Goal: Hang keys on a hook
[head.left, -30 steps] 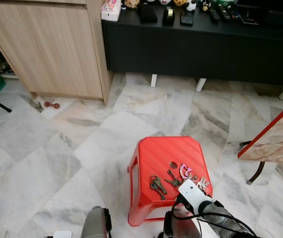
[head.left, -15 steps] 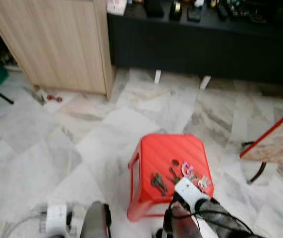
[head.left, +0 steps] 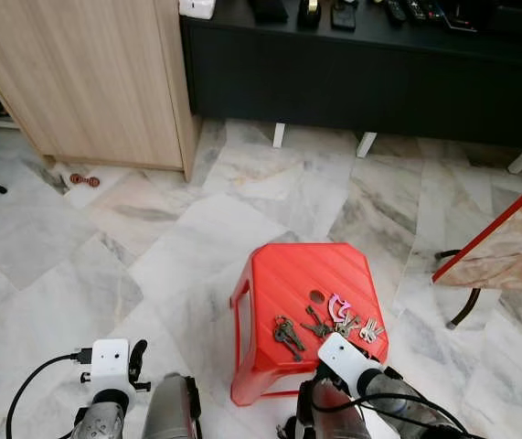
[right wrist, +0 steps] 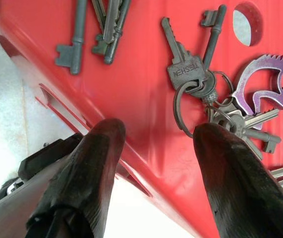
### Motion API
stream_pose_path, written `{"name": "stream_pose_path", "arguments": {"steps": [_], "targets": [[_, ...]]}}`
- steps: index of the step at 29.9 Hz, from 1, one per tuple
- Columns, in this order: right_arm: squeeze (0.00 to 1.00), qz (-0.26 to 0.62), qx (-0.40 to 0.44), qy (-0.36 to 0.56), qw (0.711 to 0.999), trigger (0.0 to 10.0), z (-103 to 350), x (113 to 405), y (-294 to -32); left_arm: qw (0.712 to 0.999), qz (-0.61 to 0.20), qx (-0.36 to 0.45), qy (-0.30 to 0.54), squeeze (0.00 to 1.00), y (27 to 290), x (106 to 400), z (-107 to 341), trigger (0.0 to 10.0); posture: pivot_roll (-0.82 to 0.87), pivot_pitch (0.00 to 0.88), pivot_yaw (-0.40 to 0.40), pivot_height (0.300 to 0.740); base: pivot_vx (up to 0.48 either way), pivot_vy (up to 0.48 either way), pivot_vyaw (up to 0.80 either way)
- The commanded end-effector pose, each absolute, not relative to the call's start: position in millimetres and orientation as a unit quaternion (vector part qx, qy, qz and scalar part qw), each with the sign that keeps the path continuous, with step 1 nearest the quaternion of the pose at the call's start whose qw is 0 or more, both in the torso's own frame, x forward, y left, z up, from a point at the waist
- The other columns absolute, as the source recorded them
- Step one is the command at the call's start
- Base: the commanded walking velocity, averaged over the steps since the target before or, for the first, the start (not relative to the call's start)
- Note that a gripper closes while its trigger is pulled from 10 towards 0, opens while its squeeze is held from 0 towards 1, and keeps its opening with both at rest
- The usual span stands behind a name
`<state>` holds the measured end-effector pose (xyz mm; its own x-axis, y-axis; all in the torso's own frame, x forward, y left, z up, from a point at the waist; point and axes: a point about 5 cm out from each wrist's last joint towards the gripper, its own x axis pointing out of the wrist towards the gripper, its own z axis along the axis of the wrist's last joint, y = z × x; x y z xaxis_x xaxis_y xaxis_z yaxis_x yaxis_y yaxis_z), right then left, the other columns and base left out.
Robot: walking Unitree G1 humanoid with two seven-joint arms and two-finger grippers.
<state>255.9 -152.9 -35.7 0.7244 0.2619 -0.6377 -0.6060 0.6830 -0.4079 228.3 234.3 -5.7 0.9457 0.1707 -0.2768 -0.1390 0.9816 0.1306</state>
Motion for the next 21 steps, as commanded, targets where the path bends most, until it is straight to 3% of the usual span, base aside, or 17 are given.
{"name": "stream_pose_path", "arguments": {"steps": [1, 21], "targets": [[0.0, 0.251, -0.324, 0.281, 0.868, 10.0, -40, 249, -158, 0.983, 0.07, 0.052, 0.164, 0.0, 230, 220, -13, 10.0, 0.05, 0.256, -0.136, 0.638, 0.0, 0.0, 0.0], [0.0, 0.22, -0.363, 0.278, 0.862, 10.0, -31, 262, -173, 0.987, 0.036, 0.055, 0.146, 0.0, 221, 226, -1, 10.0, 0.04, 0.281, -0.14, 0.638, 0.0, 0.0, 0.0]]}}
